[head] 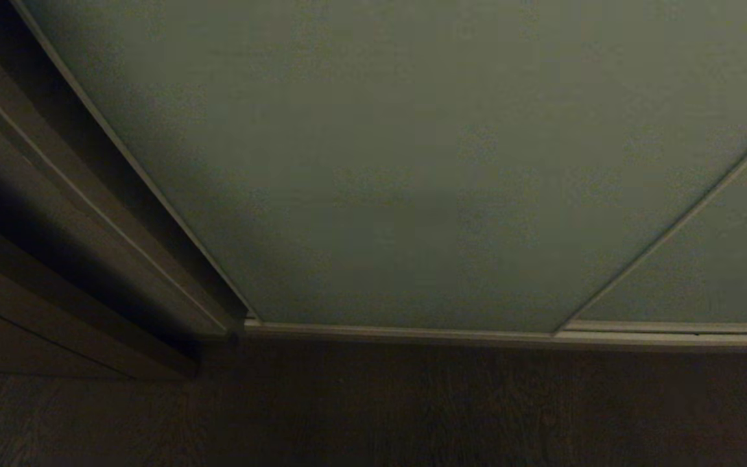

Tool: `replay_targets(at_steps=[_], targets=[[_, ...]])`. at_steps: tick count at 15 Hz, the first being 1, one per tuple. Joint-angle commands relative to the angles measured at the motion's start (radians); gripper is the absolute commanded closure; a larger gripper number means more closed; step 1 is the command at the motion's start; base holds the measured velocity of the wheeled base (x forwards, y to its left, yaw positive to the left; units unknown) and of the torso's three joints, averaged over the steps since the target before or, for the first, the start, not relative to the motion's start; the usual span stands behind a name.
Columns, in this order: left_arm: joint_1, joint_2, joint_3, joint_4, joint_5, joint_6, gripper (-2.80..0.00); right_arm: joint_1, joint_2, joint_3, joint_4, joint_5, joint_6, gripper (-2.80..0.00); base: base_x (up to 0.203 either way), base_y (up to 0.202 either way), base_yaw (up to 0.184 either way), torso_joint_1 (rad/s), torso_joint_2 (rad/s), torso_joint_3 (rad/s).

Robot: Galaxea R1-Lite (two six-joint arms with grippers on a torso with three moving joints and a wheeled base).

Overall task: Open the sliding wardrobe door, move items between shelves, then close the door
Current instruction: Open the door

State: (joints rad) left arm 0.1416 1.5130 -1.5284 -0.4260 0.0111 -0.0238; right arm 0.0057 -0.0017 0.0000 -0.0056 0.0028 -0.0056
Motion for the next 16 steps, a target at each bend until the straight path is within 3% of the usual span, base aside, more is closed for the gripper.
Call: replay_targets(at_steps=[1,3,9,14,16], targets=[[-0.020,-0.002,-0.007,0.002,0.001,0.001,0.00,0.000,-0.001,0.000,-0.001,0.000,-0.001,0.00,0.000,0.000,0.000,0.000,0.00,0.000],[-0.045,-0.004,-0.011,0.021,0.001,0.000,0.00,0.000,-0.001,0.000,-0.001,0.000,-0.001,0.00,0.000,0.000,0.000,0.000,0.00,0.000],[-0.232,-0.028,-0.016,0.160,0.006,-0.001,0.00,0.000,-0.001,0.000,-0.001,0.000,-0.001,0.00,0.000,0.000,0.000,0.000,0.00,0.000],[-0.387,-0.023,-0.008,0.175,0.019,0.006,0.00,0.000,-0.001,0.000,-0.001,0.000,-0.001,0.00,0.000,0.000,0.000,0.000,0.00,0.000],[-0.401,-0.022,0.001,0.176,0.032,0.001,0.00,0.000,-0.001,0.000,-0.001,0.000,-0.001,0.00,0.000,0.000,0.000,0.000,0.00,0.000]])
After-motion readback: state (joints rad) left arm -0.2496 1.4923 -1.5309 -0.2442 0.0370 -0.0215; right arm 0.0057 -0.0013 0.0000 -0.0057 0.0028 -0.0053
